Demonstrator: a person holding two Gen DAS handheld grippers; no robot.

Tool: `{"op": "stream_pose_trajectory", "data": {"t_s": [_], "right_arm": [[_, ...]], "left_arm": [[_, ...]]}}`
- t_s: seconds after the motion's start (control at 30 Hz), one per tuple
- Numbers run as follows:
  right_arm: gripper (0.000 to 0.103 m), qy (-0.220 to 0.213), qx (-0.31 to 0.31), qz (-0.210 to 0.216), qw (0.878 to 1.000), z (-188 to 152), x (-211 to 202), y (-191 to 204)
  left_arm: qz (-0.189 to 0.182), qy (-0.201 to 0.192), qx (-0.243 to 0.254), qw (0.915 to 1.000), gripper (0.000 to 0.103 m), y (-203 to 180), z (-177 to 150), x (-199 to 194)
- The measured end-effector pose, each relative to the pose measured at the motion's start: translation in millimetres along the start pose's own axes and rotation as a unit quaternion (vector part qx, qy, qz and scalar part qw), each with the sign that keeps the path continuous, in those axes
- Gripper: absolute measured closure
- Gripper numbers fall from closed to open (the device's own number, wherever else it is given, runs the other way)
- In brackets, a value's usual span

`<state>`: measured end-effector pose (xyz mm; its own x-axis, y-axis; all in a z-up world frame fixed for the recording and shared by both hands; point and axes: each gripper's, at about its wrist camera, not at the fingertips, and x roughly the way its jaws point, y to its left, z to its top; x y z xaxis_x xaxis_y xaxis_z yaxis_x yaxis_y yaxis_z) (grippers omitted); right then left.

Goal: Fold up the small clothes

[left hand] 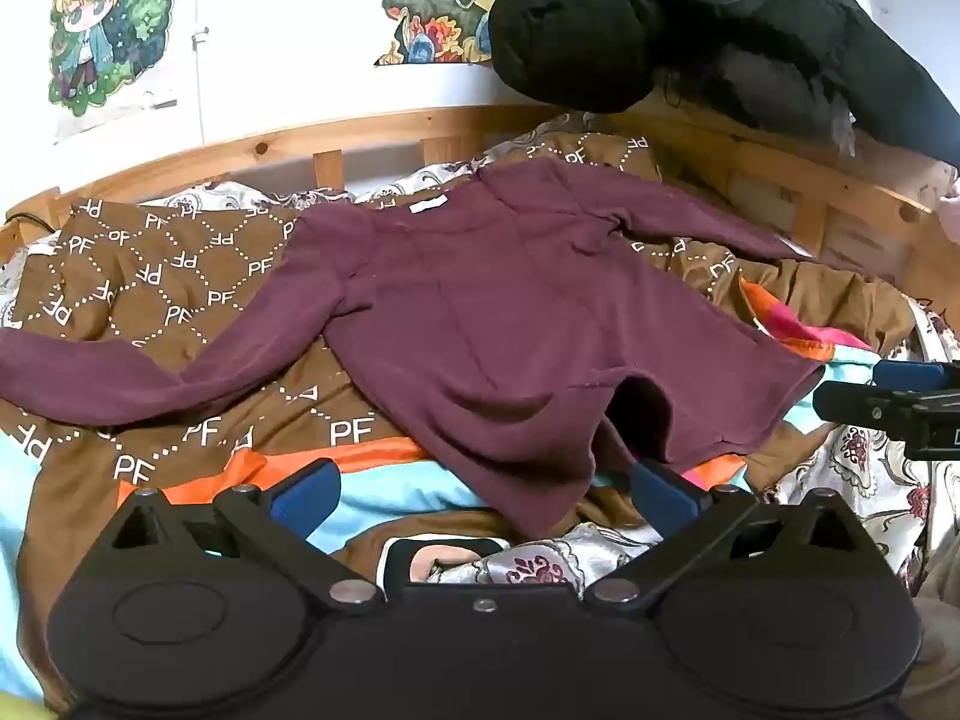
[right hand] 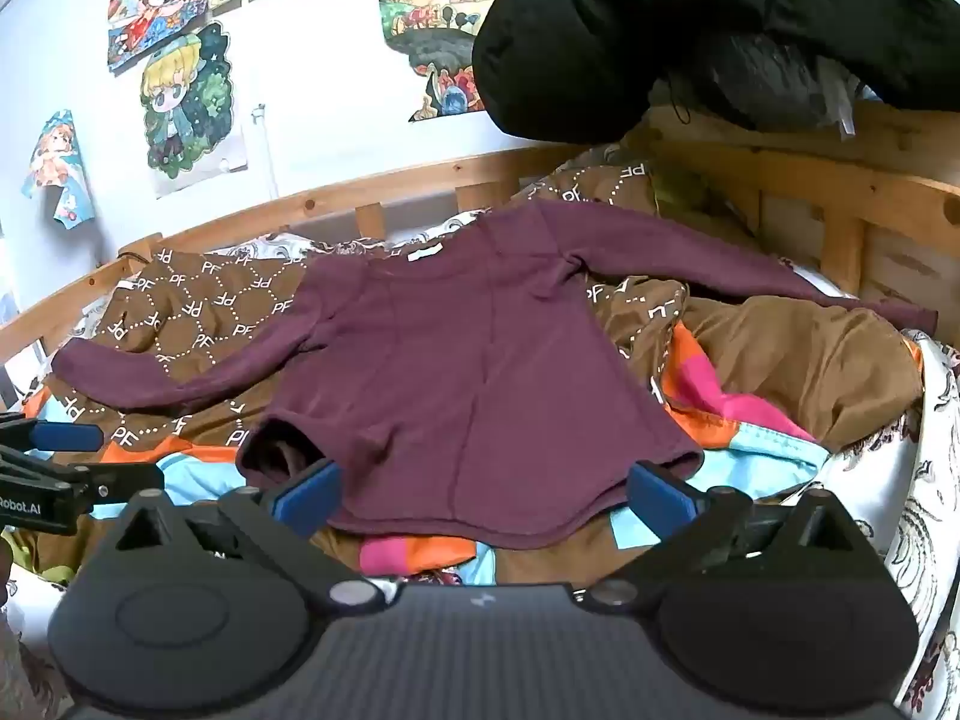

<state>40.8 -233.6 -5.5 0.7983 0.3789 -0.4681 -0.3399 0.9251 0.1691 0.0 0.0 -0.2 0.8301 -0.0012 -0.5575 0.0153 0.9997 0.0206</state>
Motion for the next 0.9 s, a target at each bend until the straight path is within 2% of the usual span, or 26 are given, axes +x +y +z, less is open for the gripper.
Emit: {"op": "stream_pose_trajectory", "data": {"t_s": [0.9], "right_arm": [[0.000,0.001,0.021,0.016,1.000,-2.3,1.4,-5.6]], "left_arm": [[0.001,0.003,0.003,1.0000,0.001,6.9,-3.3,2.9]]}}
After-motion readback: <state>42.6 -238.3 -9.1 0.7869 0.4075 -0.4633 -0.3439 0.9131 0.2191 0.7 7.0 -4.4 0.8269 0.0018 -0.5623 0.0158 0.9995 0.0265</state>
